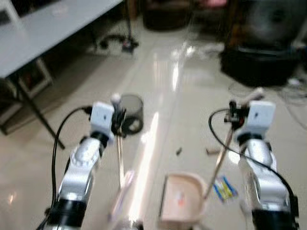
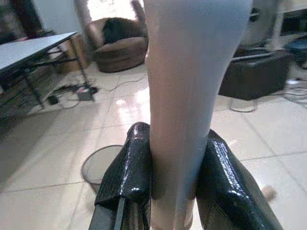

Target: Sweep floor

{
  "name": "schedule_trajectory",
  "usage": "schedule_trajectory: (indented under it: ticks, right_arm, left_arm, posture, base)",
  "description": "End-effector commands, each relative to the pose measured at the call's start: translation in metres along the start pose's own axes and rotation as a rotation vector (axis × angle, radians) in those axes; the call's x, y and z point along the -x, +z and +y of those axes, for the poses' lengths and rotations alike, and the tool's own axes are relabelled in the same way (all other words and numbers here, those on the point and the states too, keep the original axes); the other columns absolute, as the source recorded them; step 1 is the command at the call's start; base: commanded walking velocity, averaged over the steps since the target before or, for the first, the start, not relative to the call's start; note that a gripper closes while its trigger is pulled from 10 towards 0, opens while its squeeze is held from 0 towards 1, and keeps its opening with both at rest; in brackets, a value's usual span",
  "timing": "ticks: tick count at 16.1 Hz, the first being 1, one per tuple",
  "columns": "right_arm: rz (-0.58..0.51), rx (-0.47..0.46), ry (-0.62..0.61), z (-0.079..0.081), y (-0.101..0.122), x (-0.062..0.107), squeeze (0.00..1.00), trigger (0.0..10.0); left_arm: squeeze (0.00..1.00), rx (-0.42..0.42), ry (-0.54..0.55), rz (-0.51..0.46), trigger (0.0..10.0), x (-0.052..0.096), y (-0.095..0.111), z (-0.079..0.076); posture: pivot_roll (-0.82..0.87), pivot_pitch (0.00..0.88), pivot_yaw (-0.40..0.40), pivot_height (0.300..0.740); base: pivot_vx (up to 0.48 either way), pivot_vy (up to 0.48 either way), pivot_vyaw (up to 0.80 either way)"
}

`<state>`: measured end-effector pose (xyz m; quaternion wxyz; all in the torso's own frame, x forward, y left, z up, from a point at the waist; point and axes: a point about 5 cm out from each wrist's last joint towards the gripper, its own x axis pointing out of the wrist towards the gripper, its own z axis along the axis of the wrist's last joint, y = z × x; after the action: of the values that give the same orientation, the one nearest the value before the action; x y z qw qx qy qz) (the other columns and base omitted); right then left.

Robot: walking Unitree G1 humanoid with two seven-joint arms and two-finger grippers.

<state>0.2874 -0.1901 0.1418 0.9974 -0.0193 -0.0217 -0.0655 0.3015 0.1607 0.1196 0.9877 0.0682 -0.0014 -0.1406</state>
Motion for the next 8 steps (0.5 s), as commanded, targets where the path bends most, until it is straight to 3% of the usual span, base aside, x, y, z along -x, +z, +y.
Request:
schedule_trajectory:
  ticks: [1, 6, 8]
  right_arm:
    - [-0.034, -0.008, 0.007, 0.0031, 0.0087, -0.0005, 0.0, 10.0]
    - [-0.032, 0.018, 0.026, 0.0082, 0.008, -0.002, 0.0, 10.0]
    - [-0.03, 0.005, 0.018, 0.009, 0.0064, 0.0, 0.0, 10.0]
  left_arm:
    - [0.0, -0.01, 0.022, -0.019, 10.0, -0.0002, 0.0055, 0.0043]
    - [0.0, -0.061, 0.016, -0.03, 10.0, -0.0025, 0.0103, 0.0077]
    - [0.0, -0.068, 0.011, -0.036, 10.0, -0.0041, 0.0124, 0.0057]
  posture:
    - [0.01, 0.036, 0.05, 0.74]
    - [0.02, 0.048, 0.051, 0.74]
    - [0.03, 0.054, 0.05, 0.74]
  base:
    - [0.0, 0.0, 0.0]
    - [0.0, 0.0, 0.0]
    - [0.0, -0.403, 0.0]
